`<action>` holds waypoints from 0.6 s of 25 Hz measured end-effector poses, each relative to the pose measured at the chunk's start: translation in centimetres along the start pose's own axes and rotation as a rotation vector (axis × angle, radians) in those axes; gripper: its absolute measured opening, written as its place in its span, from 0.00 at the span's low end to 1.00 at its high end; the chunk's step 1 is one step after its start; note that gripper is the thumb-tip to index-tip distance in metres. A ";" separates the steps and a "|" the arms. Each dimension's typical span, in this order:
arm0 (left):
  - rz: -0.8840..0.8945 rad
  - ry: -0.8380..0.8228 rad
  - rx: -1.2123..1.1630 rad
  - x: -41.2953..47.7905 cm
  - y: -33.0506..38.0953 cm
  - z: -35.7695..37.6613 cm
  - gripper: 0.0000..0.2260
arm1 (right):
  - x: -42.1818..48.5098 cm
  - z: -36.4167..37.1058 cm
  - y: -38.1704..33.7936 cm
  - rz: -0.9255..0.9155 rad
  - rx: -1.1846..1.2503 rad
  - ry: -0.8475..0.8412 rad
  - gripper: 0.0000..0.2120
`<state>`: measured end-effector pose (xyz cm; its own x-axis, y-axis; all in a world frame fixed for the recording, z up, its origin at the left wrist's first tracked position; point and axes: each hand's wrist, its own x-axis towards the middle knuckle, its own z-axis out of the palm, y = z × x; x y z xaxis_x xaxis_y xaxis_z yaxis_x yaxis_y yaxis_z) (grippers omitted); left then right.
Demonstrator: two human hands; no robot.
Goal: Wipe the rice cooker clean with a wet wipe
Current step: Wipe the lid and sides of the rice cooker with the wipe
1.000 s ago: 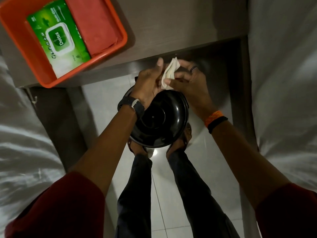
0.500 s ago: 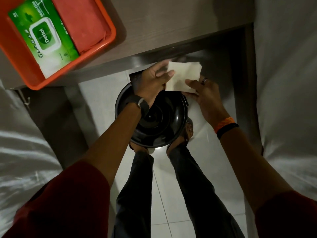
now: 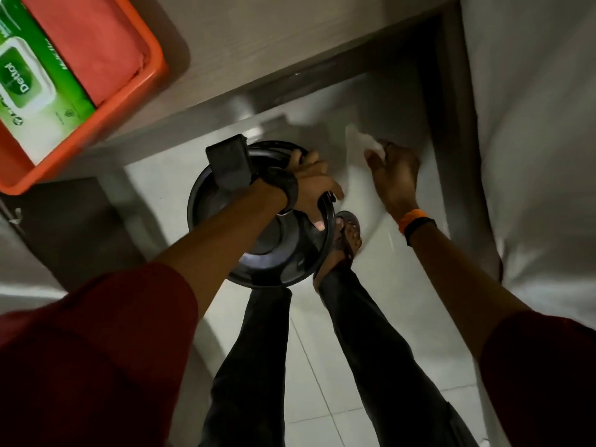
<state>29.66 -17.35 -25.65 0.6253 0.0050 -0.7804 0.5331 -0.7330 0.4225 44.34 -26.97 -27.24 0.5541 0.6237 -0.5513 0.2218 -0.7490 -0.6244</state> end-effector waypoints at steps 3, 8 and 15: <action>-0.003 0.070 -0.131 -3.4 -1.3 1.3 0.30 | -2.7 2.0 1.0 -0.017 -0.053 -0.058 0.17; -0.037 0.220 -0.339 -10.9 -5.3 4.4 0.18 | -9.3 6.0 1.1 -0.385 -0.164 -0.383 0.26; -0.083 0.273 -0.510 -15.2 -8.7 9.4 0.19 | -7.1 12.1 1.5 -0.435 -0.371 -0.571 0.27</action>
<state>10.20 -17.45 -21.83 0.6575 0.2730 -0.7022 0.7516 -0.3032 0.5859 31.01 -29.85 -30.98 -0.1160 0.8193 -0.5615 0.6304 -0.3761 -0.6791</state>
